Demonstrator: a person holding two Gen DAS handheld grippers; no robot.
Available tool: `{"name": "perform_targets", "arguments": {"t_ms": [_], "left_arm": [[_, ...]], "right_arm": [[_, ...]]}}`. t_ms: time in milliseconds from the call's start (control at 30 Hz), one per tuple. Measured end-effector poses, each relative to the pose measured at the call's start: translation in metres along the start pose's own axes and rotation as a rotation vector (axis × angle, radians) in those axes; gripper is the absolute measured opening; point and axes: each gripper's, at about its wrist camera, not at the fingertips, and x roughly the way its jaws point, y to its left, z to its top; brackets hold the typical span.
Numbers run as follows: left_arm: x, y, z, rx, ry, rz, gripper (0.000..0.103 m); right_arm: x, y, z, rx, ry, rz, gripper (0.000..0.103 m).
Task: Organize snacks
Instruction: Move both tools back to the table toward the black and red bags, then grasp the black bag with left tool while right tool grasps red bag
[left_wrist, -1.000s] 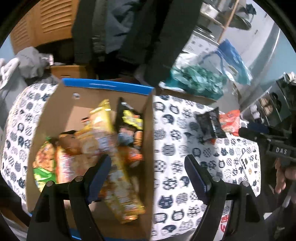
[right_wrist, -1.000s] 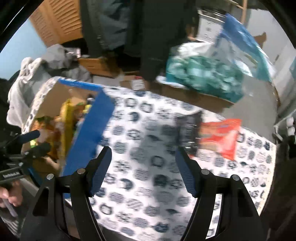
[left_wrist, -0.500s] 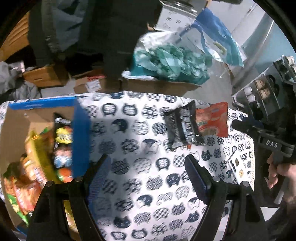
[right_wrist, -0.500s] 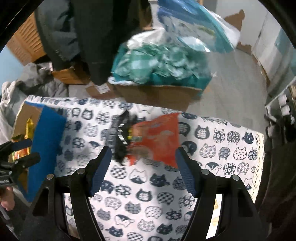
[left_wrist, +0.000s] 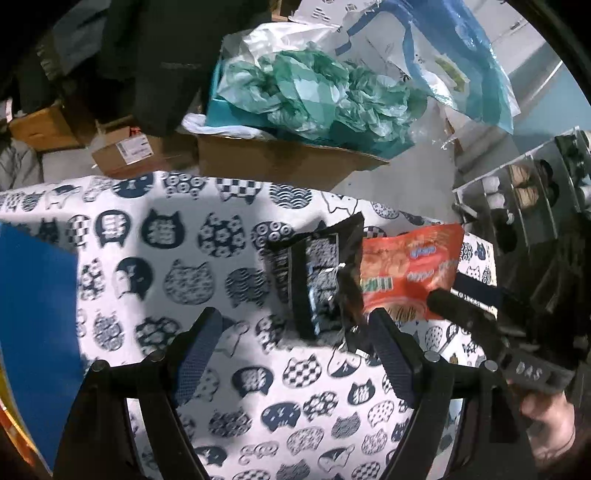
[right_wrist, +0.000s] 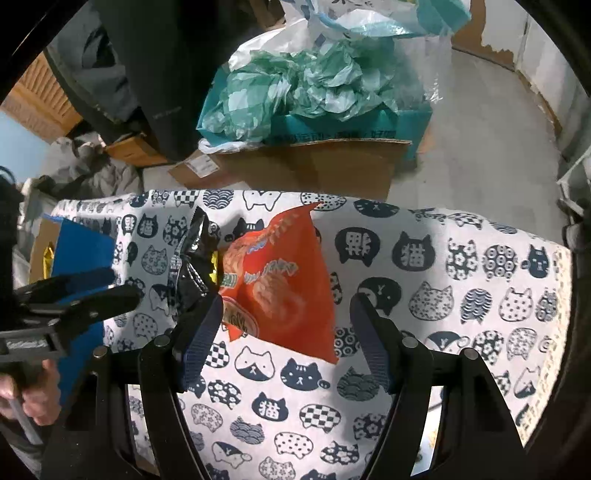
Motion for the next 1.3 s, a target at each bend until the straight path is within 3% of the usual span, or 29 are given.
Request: {"name": "perform_targets", "arguments": {"t_ms": [333,600,667,700,733,800,867,1067,1300], "left_arm": [[0.038,-0.014,0.012,-0.003,0.019,-0.014,0.087],[0.064,-0.001,0.014,-0.047,0.043,-0.04,0.087],[0.064,0.005,0.012,-0.057,0.04,-0.067,0.08],[0.063,0.007,0.012,-0.062,0.042,-0.077,0.068],[0.063,0.011,0.011,-0.067,0.046,-0.072,0.064],[0.062,0.016,0.008,-0.064,0.049,-0.073,0.057],[0.059,0.02,0.007,-0.055,0.044,-0.071,0.057],[0.041,0.027,0.001,-0.017,0.003,-0.038,0.056],[0.005,0.033,-0.012,0.022,-0.051,0.015,0.056]], "right_arm": [[0.019,-0.01,-0.002,0.0,0.032,0.062,0.071],[0.028,-0.017,-0.001,0.022,0.044,0.094,0.071],[0.031,-0.014,0.0,0.02,0.041,0.104,0.071],[0.033,-0.012,0.001,0.02,0.039,0.112,0.071],[0.034,-0.011,0.002,0.025,0.04,0.12,0.071],[0.039,-0.008,0.002,0.044,0.049,0.137,0.071],[0.044,-0.005,0.002,0.045,0.06,0.126,0.071],[0.043,0.015,0.003,0.011,0.066,0.135,0.043],[0.029,0.037,0.001,-0.045,0.045,0.076,0.031]]}}
